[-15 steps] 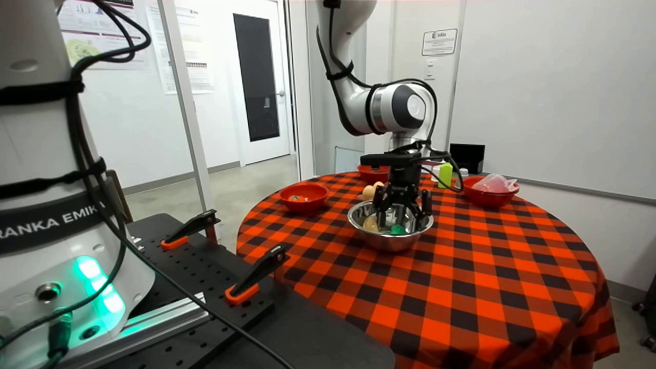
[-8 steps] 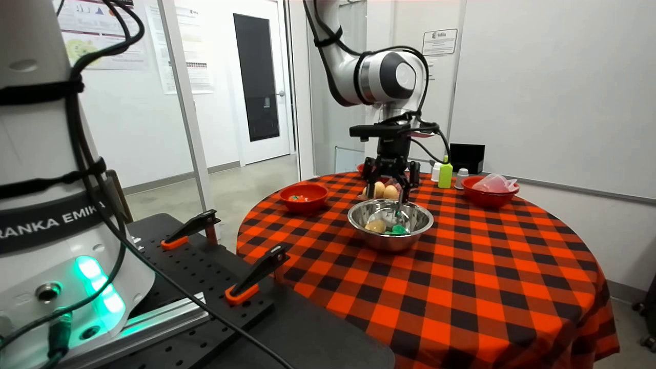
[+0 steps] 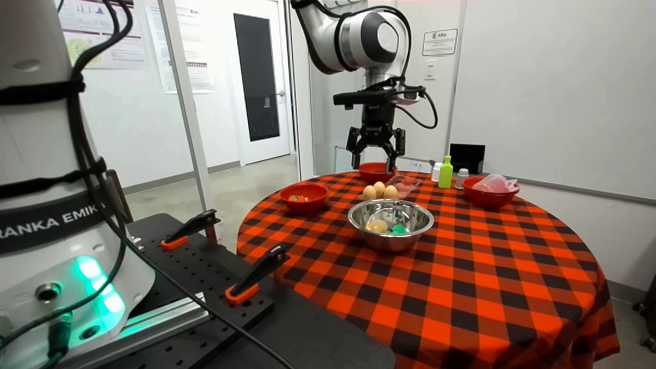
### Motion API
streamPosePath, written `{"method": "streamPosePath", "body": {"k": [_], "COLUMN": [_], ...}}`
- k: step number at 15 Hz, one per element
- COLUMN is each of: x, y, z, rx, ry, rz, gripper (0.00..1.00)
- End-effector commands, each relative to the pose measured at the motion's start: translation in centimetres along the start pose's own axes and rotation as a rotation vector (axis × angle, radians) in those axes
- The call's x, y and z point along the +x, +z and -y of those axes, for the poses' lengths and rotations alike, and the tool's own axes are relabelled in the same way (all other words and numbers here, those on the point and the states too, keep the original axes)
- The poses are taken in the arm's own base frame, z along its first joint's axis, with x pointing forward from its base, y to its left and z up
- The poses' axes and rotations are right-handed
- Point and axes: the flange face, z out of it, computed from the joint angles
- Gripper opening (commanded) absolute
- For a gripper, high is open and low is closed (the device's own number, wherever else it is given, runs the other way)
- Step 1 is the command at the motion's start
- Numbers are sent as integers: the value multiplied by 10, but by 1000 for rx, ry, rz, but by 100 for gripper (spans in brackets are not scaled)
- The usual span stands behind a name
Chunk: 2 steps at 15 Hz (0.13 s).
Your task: Place the broccoli inside the silver basin
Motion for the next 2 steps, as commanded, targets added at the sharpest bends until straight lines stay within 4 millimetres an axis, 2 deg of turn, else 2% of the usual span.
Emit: {"method": "streamPosePath", "body": {"k": [1,2], "x": [1,1], "y": [1,5], "z": [0,-3], "rx": [0,1], "ry": [1,4], "rz": [4,9], "gripper": [100,100]}}
